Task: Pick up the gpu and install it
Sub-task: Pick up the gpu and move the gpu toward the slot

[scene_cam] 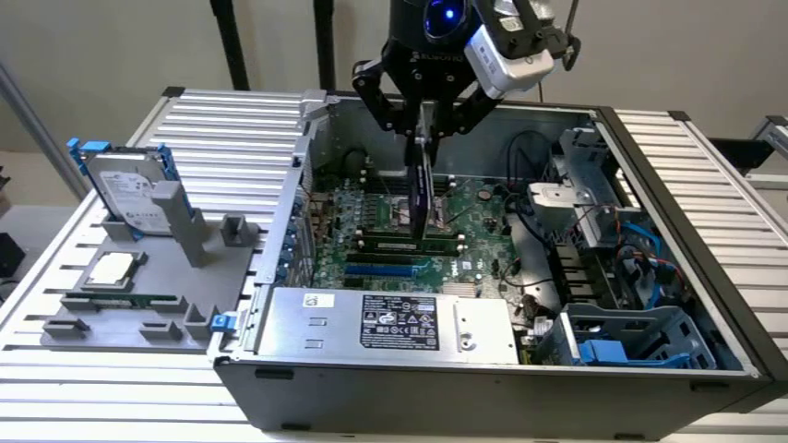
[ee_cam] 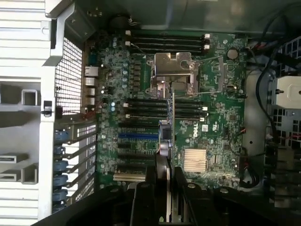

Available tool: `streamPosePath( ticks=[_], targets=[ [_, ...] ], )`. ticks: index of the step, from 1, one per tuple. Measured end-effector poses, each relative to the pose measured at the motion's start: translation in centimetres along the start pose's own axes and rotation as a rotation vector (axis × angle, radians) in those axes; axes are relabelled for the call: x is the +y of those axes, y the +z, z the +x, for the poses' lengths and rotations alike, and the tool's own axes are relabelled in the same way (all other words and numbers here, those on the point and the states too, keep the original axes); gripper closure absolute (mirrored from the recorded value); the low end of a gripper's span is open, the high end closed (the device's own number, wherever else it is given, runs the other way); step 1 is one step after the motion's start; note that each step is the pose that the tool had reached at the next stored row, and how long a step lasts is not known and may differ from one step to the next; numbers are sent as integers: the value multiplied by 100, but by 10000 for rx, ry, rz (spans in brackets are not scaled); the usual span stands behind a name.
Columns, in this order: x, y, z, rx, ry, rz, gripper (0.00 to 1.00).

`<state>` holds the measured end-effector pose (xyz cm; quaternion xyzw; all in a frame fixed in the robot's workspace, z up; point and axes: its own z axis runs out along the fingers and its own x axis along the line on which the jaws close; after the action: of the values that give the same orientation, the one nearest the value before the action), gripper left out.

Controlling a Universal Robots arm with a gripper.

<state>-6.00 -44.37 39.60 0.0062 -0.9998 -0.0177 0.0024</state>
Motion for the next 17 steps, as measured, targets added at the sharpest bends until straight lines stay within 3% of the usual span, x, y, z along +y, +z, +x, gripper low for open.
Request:
streamPosePath(
  ticks=[2, 4, 17],
  targets=[
    [0, 44, -17, 0, 14, -1, 100],
    [0, 53, -29, 54, 18, -1, 100],
    [0, 53, -29, 54, 18, -1, 100]
  ],
)
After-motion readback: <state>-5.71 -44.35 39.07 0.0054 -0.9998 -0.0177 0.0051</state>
